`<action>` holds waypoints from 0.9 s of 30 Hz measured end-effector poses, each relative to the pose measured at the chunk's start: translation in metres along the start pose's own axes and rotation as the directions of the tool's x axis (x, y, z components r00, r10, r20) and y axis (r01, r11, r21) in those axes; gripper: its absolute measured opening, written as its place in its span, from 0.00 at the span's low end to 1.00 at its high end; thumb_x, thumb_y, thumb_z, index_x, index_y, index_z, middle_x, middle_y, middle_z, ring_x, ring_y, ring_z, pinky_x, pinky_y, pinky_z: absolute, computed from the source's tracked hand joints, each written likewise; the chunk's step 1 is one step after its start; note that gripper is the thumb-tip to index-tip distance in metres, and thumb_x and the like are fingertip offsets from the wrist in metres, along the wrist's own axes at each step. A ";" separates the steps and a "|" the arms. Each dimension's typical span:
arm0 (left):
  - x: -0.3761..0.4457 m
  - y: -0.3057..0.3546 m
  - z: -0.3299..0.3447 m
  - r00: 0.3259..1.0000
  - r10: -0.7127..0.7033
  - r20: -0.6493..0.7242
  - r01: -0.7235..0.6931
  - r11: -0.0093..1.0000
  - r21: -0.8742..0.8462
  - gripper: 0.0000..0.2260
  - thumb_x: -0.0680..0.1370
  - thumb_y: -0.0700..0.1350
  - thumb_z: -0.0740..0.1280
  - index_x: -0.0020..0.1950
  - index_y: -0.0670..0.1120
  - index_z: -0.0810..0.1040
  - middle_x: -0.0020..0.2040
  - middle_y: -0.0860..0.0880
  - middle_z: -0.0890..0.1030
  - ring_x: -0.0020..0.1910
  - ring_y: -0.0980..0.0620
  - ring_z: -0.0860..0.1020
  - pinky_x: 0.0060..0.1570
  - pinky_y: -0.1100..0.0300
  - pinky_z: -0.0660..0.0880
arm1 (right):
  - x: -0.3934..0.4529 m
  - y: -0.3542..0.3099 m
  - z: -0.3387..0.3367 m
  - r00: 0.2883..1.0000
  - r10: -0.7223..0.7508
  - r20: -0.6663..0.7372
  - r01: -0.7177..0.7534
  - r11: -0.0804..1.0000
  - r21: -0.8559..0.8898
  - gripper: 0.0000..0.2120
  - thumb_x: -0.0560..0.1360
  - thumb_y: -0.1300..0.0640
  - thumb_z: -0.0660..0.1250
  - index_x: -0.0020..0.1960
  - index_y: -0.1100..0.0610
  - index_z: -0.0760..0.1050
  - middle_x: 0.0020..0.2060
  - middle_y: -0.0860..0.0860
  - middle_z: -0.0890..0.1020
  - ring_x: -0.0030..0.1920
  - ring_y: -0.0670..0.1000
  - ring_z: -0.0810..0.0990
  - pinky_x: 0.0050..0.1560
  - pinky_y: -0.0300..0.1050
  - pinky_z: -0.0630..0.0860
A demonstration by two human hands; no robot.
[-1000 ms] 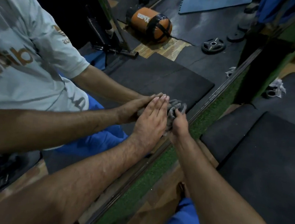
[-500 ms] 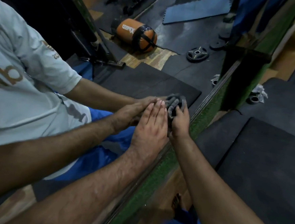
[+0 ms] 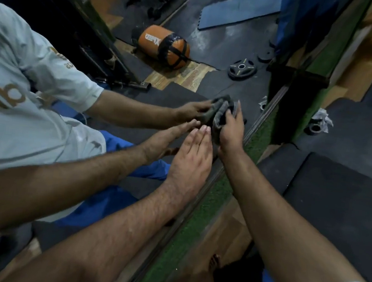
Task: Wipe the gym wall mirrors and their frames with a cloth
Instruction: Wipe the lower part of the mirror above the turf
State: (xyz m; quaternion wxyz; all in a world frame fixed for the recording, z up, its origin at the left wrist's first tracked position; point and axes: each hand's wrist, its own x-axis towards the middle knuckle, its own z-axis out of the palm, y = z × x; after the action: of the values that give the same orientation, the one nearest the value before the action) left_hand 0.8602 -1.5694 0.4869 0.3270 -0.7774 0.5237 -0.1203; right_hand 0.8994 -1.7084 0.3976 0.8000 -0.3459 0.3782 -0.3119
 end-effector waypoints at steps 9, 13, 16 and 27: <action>0.067 0.010 -0.015 0.994 0.019 0.109 -0.020 1.000 0.012 0.31 0.86 0.49 0.47 0.78 0.29 0.39 0.80 0.30 0.40 0.80 0.34 0.38 0.72 0.40 0.29 | 0.066 -0.004 -0.018 0.970 0.205 -0.131 -0.210 0.977 -0.030 0.24 0.86 0.52 0.58 0.81 0.52 0.63 0.75 0.57 0.74 0.72 0.58 0.75 0.73 0.54 0.72; 0.113 0.012 -0.028 0.997 -0.005 0.073 0.002 1.000 0.029 0.31 0.86 0.48 0.50 0.79 0.29 0.41 0.80 0.30 0.40 0.80 0.34 0.40 0.74 0.40 0.32 | 0.118 -0.053 -0.009 0.994 -0.004 -0.114 0.007 1.000 0.026 0.25 0.83 0.55 0.63 0.79 0.58 0.66 0.76 0.58 0.72 0.76 0.57 0.71 0.78 0.56 0.66; 0.150 0.012 -0.039 0.998 0.000 0.070 -0.003 0.999 0.041 0.33 0.85 0.50 0.51 0.79 0.30 0.42 0.80 0.30 0.41 0.80 0.33 0.40 0.77 0.40 0.35 | 0.134 -0.073 -0.015 0.984 -0.180 -0.014 0.177 0.978 -0.113 0.29 0.80 0.47 0.62 0.80 0.51 0.64 0.80 0.53 0.66 0.80 0.52 0.64 0.80 0.51 0.62; 0.226 0.024 -0.056 0.990 0.088 0.113 -0.095 0.994 0.055 0.28 0.85 0.46 0.47 0.79 0.29 0.44 0.79 0.27 0.39 0.79 0.29 0.38 0.73 0.36 0.31 | 0.209 -0.114 -0.025 0.996 -0.083 -0.044 0.085 0.996 0.038 0.28 0.82 0.55 0.62 0.80 0.57 0.64 0.77 0.56 0.70 0.77 0.54 0.70 0.78 0.52 0.67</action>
State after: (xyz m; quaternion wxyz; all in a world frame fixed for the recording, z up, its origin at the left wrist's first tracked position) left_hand 0.9082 -1.7982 0.4788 0.3838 -0.7478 0.5361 -0.0778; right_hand 0.9608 -1.9397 0.3943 0.7848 -0.3388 0.3737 -0.3600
